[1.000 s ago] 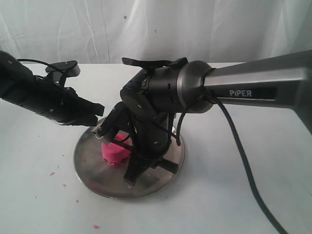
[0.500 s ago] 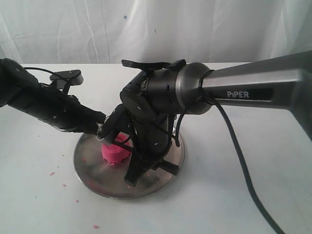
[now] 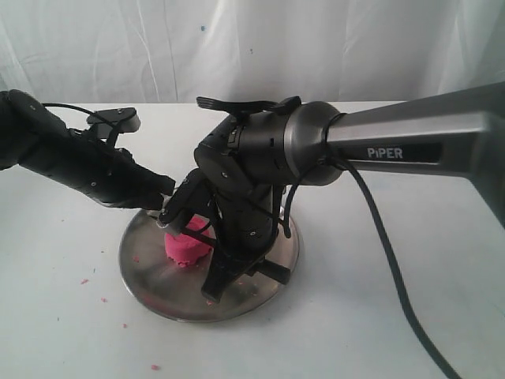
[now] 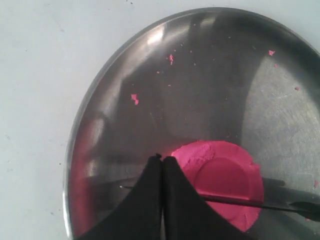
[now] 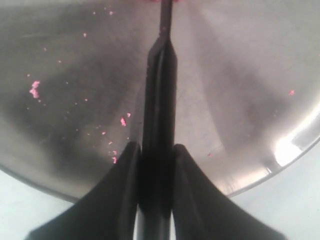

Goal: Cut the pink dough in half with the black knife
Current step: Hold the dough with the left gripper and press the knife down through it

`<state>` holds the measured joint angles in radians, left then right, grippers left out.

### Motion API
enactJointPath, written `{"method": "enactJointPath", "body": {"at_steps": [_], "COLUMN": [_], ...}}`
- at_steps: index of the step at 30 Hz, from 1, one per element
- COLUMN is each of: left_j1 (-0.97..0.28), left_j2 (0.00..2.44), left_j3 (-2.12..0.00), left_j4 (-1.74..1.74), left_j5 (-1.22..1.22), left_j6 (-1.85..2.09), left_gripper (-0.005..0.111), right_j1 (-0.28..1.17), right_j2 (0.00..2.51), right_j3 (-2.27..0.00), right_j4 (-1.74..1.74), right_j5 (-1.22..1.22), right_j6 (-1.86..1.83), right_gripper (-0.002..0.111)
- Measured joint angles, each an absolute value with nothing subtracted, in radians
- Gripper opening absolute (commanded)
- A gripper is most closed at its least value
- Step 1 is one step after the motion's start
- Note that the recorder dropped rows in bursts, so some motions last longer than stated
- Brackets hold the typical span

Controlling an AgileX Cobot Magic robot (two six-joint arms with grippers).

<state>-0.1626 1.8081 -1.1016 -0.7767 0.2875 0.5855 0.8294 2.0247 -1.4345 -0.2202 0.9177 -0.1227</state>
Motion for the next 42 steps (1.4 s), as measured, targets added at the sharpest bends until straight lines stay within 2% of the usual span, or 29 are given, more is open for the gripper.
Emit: {"method": "enactJointPath", "body": {"at_steps": [42], "left_j1": [-0.163], "left_j2": [1.868], "left_j3": [-1.113], "left_j4": [-0.824], "left_j5": [0.328], "left_j6": [0.681], "left_gripper": [0.000], "right_j1": [0.829], "right_j2": [2.025], "right_j3": [-1.443], "right_j4": [-0.220], "right_j5": [0.940], "right_j6": [-0.123], "right_gripper": [0.000]}}
